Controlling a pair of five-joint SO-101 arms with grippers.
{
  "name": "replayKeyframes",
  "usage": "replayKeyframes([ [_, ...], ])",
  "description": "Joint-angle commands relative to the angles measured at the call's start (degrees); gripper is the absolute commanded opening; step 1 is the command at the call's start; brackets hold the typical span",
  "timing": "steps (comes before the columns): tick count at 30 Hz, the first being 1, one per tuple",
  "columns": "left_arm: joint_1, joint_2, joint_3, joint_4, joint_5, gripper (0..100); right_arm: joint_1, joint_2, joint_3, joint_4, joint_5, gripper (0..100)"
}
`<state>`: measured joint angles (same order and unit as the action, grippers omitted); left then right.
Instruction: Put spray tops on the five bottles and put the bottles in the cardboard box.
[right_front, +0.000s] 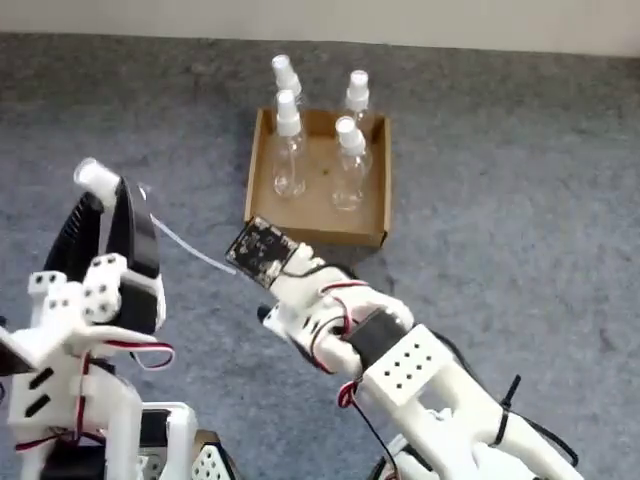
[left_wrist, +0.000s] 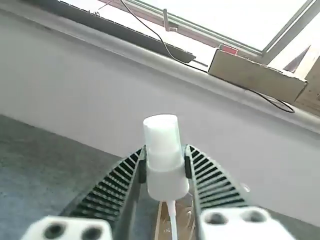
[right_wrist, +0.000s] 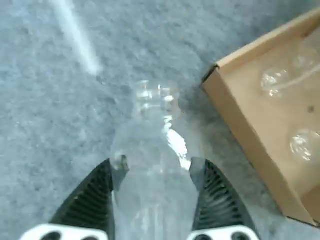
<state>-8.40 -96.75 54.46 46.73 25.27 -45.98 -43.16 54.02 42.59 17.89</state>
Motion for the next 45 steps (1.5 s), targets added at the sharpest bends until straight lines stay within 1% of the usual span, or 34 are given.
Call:
replayKeyframes([
  [1,0.57,-5.23,4.88,-1.85,0.35,2,-0.66,-2.07,1.19,-5.14,-0.53,0.4],
  [4,0.48,-7.52,8.40,-2.64,0.26,2,-0.92,-2.07,2.24,-5.76,-0.53,0.4],
  [8,-1.10,-7.69,13.85,-9.32,-1.32,2,-0.66,-2.07,2.33,-5.58,-0.53,0.4],
  [11,-1.01,-7.69,16.66,-12.13,-1.41,2,-1.01,-2.07,3.12,-5.58,-0.53,0.4],
  [18,-0.92,-7.69,15.60,-13.54,-1.32,2,-1.01,-2.07,3.82,-5.67,-0.53,0.4],
  [23,-0.84,-7.69,17.89,-13.19,-1.32,2,-1.01,-2.07,3.82,-5.67,-0.53,0.4],
  [25,0.57,-7.69,18.68,-13.19,-1.49,2,-1.01,-2.07,3.74,-5.67,-0.53,0.4],
  [27,3.38,-7.69,18.95,-13.01,-1.58,2,-1.01,-2.07,3.74,-5.67,-0.53,0.4],
  [31,10.15,-7.69,18.15,-8.35,-3.87,2,-0.84,-2.07,3.74,-5.67,-0.53,0.4],
  [33,12.44,-7.69,18.07,-7.12,-4.57,2,-0.75,-2.07,3.74,-5.67,-0.53,0.4],
  [39,13.14,-7.69,18.33,-6.24,-4.84,2,-0.13,-4.44,3.30,-5.67,-0.70,0.4],
  [40,13.32,-7.69,18.68,-6.24,-4.84,2,0.31,-6.46,3.30,-5.67,-1.49,0.4],
  [43,13.49,-7.69,19.74,-6.51,-4.75,2,1.98,-14.90,3.56,-5.76,-8.79,0.4],
  [45,14.81,-7.69,19.74,-6.24,-4.75,2,2.15,-20.18,3.74,-5.85,-12.04,0.4],
])
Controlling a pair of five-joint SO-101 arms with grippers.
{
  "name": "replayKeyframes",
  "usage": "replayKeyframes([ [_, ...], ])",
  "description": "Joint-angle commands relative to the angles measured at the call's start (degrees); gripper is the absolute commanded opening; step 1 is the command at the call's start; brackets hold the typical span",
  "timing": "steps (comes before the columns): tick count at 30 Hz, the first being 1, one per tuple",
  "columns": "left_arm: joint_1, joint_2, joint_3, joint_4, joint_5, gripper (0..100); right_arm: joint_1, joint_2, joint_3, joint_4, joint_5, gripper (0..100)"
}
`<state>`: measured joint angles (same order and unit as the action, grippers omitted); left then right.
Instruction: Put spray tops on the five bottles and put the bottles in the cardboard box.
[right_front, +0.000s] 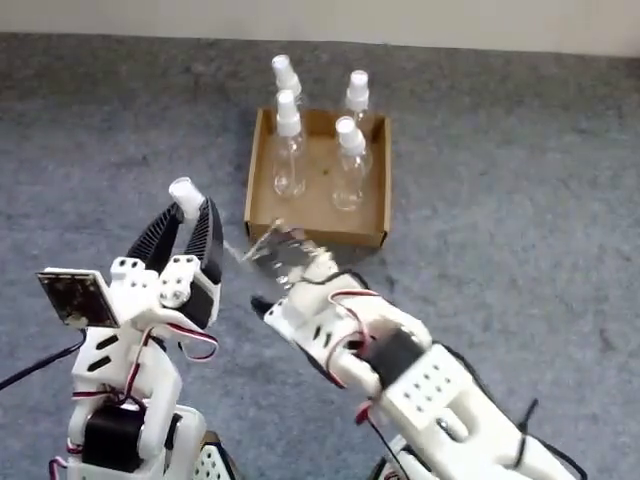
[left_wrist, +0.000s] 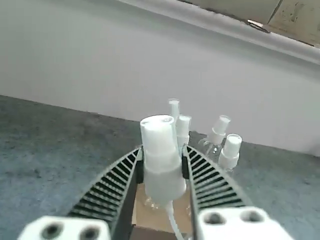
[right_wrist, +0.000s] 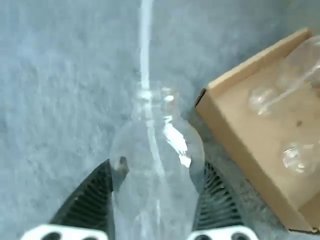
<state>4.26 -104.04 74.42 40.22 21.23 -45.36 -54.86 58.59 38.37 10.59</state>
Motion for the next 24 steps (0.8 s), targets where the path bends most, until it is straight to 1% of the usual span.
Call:
replayKeyframes([
  [1,3.47,-0.40,-0.13,0.26,-0.70,2,1.36,-10.68,-0.66,-1.71,-5.10,0.4],
  [6,8.92,-0.40,0.22,2.02,-0.88,2,-0.66,-13.67,3.65,-1.71,-5.36,0.4],
  [12,9.63,-0.40,1.71,2.11,-0.88,2,-0.92,-14.02,4.00,-1.45,-4.92,0.4],
  [17,13.05,-0.40,1.80,2.37,-0.97,2,-0.92,-16.22,4.18,-1.63,-4.92,0.4],
  [19,14.02,-0.40,1.71,3.08,-3.08,2,-0.92,-19.38,4.18,-1.71,-4.92,0.4],
  [22,16.92,-0.40,1.71,3.60,-4.92,2,-0.92,-24.04,5.05,-6.11,-5.01,0.4],
  [24,18.07,-0.40,1.71,3.96,-4.92,3,-0.92,-25.45,8.31,-9.80,-5.01,0.4],
])
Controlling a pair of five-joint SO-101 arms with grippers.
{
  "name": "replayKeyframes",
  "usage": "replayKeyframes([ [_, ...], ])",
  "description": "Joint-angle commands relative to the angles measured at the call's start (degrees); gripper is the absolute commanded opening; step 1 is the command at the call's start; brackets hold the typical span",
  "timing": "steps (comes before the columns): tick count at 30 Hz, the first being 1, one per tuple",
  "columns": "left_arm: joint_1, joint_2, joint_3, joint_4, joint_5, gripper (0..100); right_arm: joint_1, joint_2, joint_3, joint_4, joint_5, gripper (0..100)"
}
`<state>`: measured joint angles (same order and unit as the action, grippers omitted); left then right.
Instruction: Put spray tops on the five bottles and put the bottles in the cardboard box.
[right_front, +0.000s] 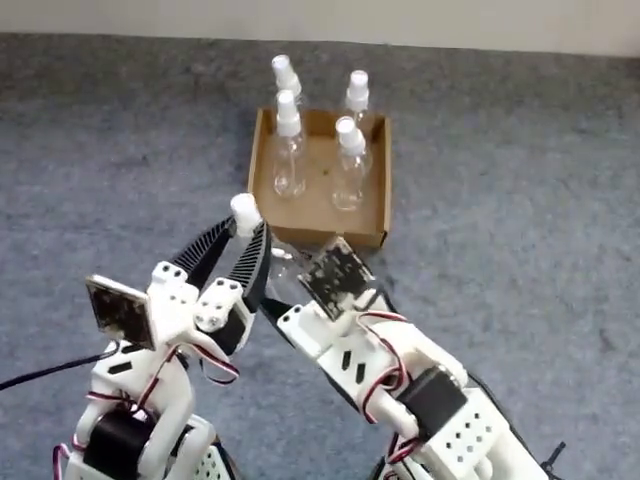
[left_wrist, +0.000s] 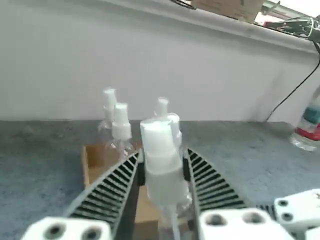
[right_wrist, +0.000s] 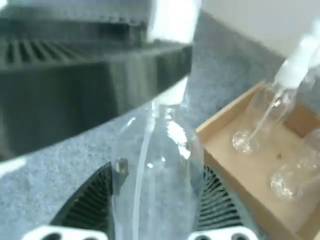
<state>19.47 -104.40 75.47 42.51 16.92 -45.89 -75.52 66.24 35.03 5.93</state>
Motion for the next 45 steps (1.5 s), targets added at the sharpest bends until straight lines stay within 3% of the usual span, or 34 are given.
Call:
replayKeyframes([
  [1,3.21,-0.04,0.66,1.67,-0.62,3,-0.40,-4.97,2.42,-8.31,-0.35,0.4],
  [5,2.95,-0.04,-0.40,1.67,-1.67,3,-0.40,-5.05,7.69,-14.81,-0.35,0.4],
  [11,2.42,-0.13,-1.63,2.64,-3.87,16,-0.40,-5.05,11.30,-18.95,-0.44,0.4],
  [18,-5.32,-0.22,-5.05,2.73,-3.78,16,-0.40,-5.05,17.63,-28.79,-0.35,0.4],
  [28,-3.47,-0.22,-5.14,2.73,-3.78,16,5.23,-4.88,20.35,-34.15,-0.35,0.4],
  [32,-0.31,-0.22,-6.46,2.81,-3.87,16,5.14,-4.88,20.35,-34.07,-0.44,0.4],
  [40,-0.48,-0.22,-12.97,6.77,-3.96,16,5.14,-1.63,20.35,-34.24,-0.35,0.4],
  [45,-9.80,-0.31,-13.67,6.77,-3.52,16,5.14,3.65,20.09,-34.33,-0.26,0.4],
])
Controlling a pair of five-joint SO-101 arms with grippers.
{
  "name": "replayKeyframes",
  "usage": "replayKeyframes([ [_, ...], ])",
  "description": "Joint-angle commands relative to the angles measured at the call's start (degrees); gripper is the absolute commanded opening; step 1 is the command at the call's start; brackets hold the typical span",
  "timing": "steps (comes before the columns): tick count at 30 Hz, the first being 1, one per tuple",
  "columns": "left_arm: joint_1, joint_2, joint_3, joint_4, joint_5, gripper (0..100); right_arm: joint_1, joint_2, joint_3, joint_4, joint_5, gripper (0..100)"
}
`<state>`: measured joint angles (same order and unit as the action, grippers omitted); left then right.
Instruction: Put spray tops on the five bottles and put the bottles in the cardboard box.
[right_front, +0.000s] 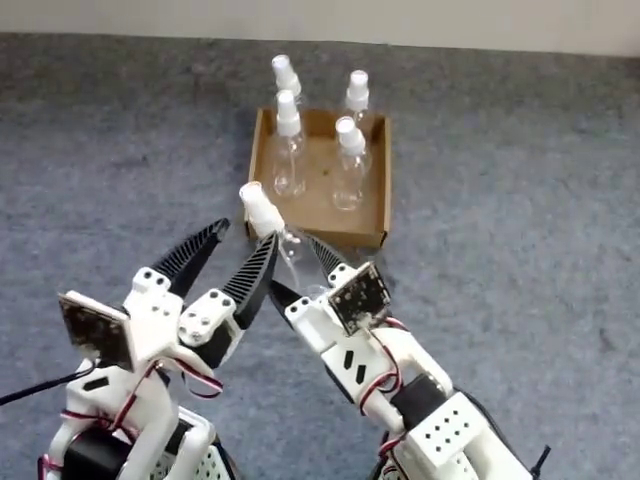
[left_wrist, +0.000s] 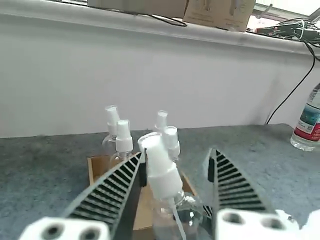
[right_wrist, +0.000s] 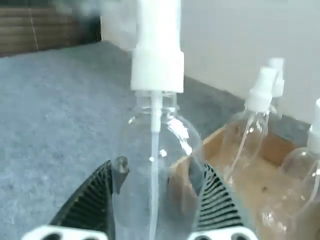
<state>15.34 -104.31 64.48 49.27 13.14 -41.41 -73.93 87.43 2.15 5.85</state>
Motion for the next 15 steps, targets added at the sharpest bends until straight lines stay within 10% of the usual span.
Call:
replayKeyframes([
  [1,-7.96,-0.40,-3.03,-0.53,0.26,16,0.66,2.59,-1.10,-1.45,-0.18,0.4],
  [15,-15.78,-0.13,14.02,-25.76,-0.18,14,-3.65,3.30,-0.84,-1.36,-0.18,0.4],
])
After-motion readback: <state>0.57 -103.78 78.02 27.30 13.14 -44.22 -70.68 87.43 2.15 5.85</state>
